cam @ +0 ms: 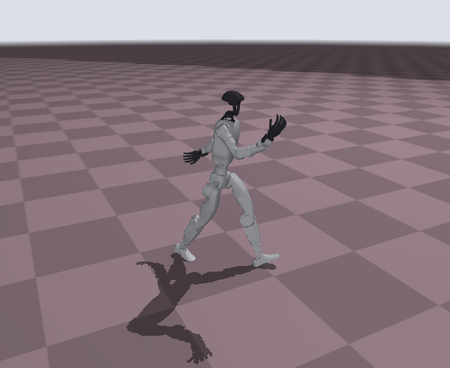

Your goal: Kungfu

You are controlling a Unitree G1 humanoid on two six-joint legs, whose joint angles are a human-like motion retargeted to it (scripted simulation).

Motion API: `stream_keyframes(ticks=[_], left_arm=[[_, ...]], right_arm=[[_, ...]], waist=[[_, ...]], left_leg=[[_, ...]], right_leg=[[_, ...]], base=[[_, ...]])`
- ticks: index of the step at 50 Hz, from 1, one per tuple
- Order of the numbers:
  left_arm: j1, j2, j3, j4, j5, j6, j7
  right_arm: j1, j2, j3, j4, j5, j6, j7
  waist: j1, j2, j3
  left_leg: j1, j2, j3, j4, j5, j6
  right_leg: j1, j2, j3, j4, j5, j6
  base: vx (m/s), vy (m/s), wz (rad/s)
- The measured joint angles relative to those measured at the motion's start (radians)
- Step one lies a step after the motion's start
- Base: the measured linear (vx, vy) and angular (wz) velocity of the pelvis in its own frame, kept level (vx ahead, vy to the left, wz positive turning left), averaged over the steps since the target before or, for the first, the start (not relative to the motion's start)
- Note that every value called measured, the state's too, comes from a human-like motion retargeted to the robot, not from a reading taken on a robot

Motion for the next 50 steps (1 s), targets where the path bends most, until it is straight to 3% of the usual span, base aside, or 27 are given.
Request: stream_keyframes(ticks=[3, 5, 8, 10, 12, 15, 19, 22, 25, 30, 34, 38, 40, 42, 43, 45, 48, 50], left_arm=[[-0.039, 0.015, 0.014, 0.023, -0.070, 0.019, 0.150], [-0.109, 0.020, 0.005, 0.047, -0.102, 0.024, 0.219], [-0.331, 0.016, -0.061, 0.051, -0.096, 0.055, 0.264], [-0.477, 0.013, -0.128, 0.026, -0.113, 0.041, 0.289], [-0.620, 0.009, -0.190, -0.034, -0.125, 0.003, 0.326], [-0.841, -0.022, -0.249, -0.180, -0.083, -0.096, 0.359], [-1.084, -0.083, -0.272, -0.454, -0.017, -0.270, 0.418], [-1.253, -0.082, -0.316, -0.673, -0.028, -0.391, 0.491], [-1.401, -0.002, -0.355, -0.927, -0.066, -0.500, 0.553], [-1.656, 0.259, -0.407, -1.277, -0.140, -0.585, 0.656], [-1.782, 0.435, -0.435, -1.441, -0.202, -0.632, 0.671], [-1.863, 0.539, -0.451, -1.533, -0.197, -0.652, 0.687], [-1.896, 0.566, -0.457, -1.558, -0.184, -0.658, 0.699], [-1.909, 0.581, -0.449, -1.579, -0.146, -0.658, 0.712], [-1.906, 0.578, -0.450, -1.591, -0.120, -0.647, 0.726], [-1.899, 0.553, -0.460, -1.609, -0.057, -0.611, 0.770], [-1.885, 0.519, -0.429, -1.582, 0.013, -0.592, 0.828], [-1.865, 0.493, -0.405, -1.561, 0.028, -0.574, 0.860]], right_arm=[[0.088, 0.050, -0.023, 0.124, -0.105, 0.015, -0.004], [0.168, 0.113, -0.037, 0.237, -0.173, 0.050, 0.019], [0.235, 0.153, -0.090, 0.559, -0.308, 0.145, 0.131], [0.280, 0.161, -0.142, 0.835, -0.500, 0.297, 0.207], [0.342, 0.158, -0.170, 1.080, -0.720, 0.460, 0.214], [0.438, 0.122, -0.191, 1.392, -0.929, 0.632, 0.080], [0.728, 0.147, -0.254, 1.476, -1.110, 0.757, -0.094], [0.957, 0.149, -0.288, 1.475, -1.189, 0.735, -0.069], [1.167, 0.125, -0.287, 1.451, -1.227, 0.682, 0.047], [1.433, 0.081, -0.378, 1.445, -1.257, 0.652, 0.104], [1.590, 0.074, -0.514, 1.476, -1.204, 0.716, 0.031], [1.687, 0.104, -0.654, 1.476, -1.050, 0.727, 0.000], [1.705, 0.133, -0.720, 1.476, -0.959, 0.697, 0.009], [1.691, 0.165, -0.759, 1.476, -0.842, 0.665, 0.022], [1.675, 0.182, -0.768, 1.476, -0.772, 0.656, 0.023], [1.614, 0.217, -0.795, 1.476, -0.628, 0.610, 0.005], [1.438, 0.215, -0.825, 1.469, -0.418, 0.458, 0.017], [1.354, 0.217, -0.799, 1.358, -0.260, 0.411, 0.070]], waist=[[-0.001, -0.029, -0.042], [-0.051, -0.044, -0.078], [-0.067, 0.013, -0.061], [-0.109, 0.064, -0.064], [-0.151, 0.074, -0.064], [-0.199, 0.087, -0.044], [-0.305, 0.097, -0.012], [-0.410, 0.104, 0.011], [-0.545, 0.118, 0.038], [-0.731, 0.116, 0.119], [-0.827, 0.125, 0.128], [-0.922, 0.139, 0.114], [-0.955, 0.131, 0.103], [-0.997, 0.124, 0.081], [-0.994, 0.137, 0.061], [-0.954, 0.174, 0.039], [-0.965, 0.183, 0.059], [-0.989, 0.210, 0.075]], left_leg=[[0.039, 0.021, 0.087, 0.026, 0.152, 0.010], [0.017, 0.023, 0.070, 0.125, 0.130, 0.027], [0.070, 0.054, 0.010, 0.193, 0.035, 0.038], [0.129, 0.076, -0.056, 0.211, -0.029, 0.030], [0.180, 0.070, -0.092, 0.212, -0.060, 0.030], [0.292, 0.037, -0.140, 0.164, -0.087, 0.028], [0.440, -0.025, -0.201, 0.090, -0.123, 0.036], [0.548, -0.058, -0.245, 0.050, -0.155, 0.033], [0.626, -0.073, -0.288, 0.047, -0.195, 0.023], [0.772, -0.069, -0.314, 0.051, -0.267, -0.013], [0.863, -0.036, -0.300, 0.060, -0.309, -0.061], [0.922, -0.016, -0.330, 0.076, -0.345, -0.091], [0.956, -0.018, -0.357, 0.084, -0.359, -0.100], [0.974, -0.022, -0.404, 0.097, -0.352, -0.097], [0.967, -0.011, -0.412, 0.101, -0.340, -0.092], [0.940, 0.031, -0.399, 0.112, -0.309, -0.085], [0.926, 0.061, -0.419, 0.108, -0.229, -0.076], [0.884, 0.104, -0.457, 0.123, -0.181, -0.081]], right_leg=[[0.025, -0.021, -0.026, 0.043, 0.200, 0.080], [0.002, -0.040, -0.054, 0.109, 0.379, 0.145], [-0.050, -0.023, -0.118, 0.287, 0.553, 0.162], [-0.085, -0.005, -0.225, 0.391, 0.477, 0.123], [-0.134, -0.033, -0.294, 0.473, 0.390, 0.094], [-0.247, -0.033, -0.260, 0.530, 0.259, 0.106], [-0.374, -0.084, -0.218, 0.450, 0.162, 0.105], [-0.452, -0.154, -0.200, 0.362, 0.136, 0.065], [-0.524, -0.203, -0.143, 0.253, 0.149, 0.013], [-0.599, -0.242, -0.012, 0.046, 0.244, -0.048], [-0.639, -0.236, 0.048, -0.075, 0.216, -0.078], [-0.661, -0.202, 0.198, -0.025, 0.137, -0.039], [-0.636, -0.211, 0.183, 0.022, 0.137, 0.053], [-0.625, -0.251, 0.097, 0.034, 0.326, 0.105], [-0.659, -0.256, 0.084, 0.073, 0.388, 0.101], [-0.749, -0.229, 0.056, 0.194, 0.383, 0.059], [-0.776, -0.252, -0.048, 0.342, 0.271, -0.011], [-0.770, -0.293, -0.144, 0.422, 0.197, -0.038]], base=[[1.28, -0.16, -0.41], [1.17, -0.10, 0.25], [0.88, -0.08, 0.46], [0.91, -0.19, 0.98], [0.88, -0.23, 0.85], [0.83, -0.19, 1.07], [0.75, -0.24, 1.08], [0.73, -0.32, 0.95], [0.62, -0.35, 0.87], [0.53, -0.42, 0.46], [0.68, -0.62, 0.05], [0.68, -0.69, 0.53], [0.55, -0.61, 0.96], [0.56, -0.79, 1.16], [0.51, -0.89, 0.67], [0.35, -0.68, 0.22], [0.37, -0.44, 1.07], [0.39, -0.45, 2.08]])
